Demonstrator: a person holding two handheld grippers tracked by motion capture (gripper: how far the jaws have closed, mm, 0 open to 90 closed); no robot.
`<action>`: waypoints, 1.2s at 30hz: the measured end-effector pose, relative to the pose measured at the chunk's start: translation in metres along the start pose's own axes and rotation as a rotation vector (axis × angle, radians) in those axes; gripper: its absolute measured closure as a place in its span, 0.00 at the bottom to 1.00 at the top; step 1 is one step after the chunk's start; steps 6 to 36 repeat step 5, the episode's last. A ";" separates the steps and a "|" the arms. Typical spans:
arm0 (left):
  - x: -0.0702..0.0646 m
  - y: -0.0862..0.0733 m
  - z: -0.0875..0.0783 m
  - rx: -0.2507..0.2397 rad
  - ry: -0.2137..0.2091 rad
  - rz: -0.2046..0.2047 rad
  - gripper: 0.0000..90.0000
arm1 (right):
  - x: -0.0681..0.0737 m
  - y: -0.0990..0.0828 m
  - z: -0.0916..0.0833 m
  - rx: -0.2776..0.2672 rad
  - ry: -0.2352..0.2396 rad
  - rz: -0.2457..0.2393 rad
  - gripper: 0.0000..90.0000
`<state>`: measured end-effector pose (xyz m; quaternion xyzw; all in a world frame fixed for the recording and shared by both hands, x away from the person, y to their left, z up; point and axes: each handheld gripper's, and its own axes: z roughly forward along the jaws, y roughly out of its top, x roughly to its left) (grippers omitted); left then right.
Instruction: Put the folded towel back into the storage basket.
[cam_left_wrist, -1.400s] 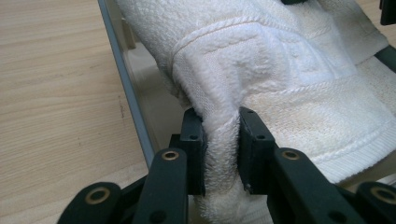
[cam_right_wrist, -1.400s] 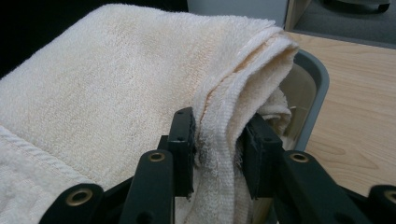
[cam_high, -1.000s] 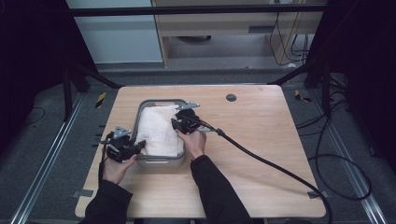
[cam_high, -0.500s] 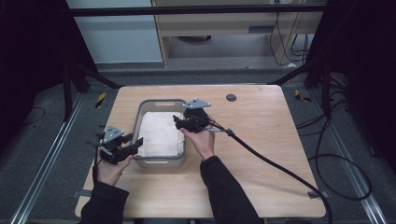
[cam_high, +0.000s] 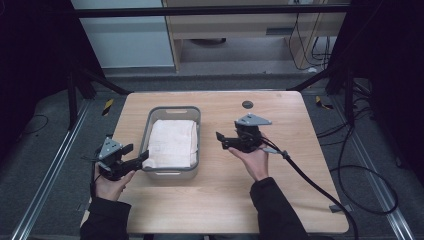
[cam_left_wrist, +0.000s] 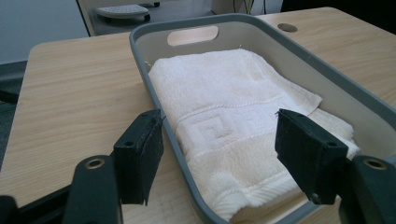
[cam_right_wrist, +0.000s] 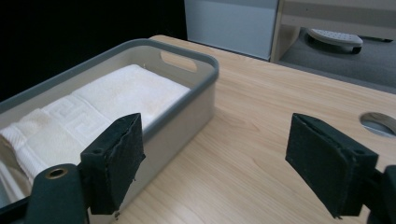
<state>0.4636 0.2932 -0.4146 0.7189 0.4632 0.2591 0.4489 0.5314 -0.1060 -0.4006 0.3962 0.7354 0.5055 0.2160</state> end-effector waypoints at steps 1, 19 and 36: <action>0.001 -0.003 -0.002 -0.004 0.002 0.005 0.34 | -0.008 -0.008 -0.013 -0.006 -0.007 0.001 0.21; 0.003 -0.006 -0.006 -0.015 0.009 -0.001 0.34 | -0.021 -0.020 -0.030 -0.005 -0.019 0.015 0.21; 0.003 -0.006 -0.006 -0.015 0.009 -0.001 0.34 | -0.021 -0.020 -0.030 -0.005 -0.019 0.015 0.21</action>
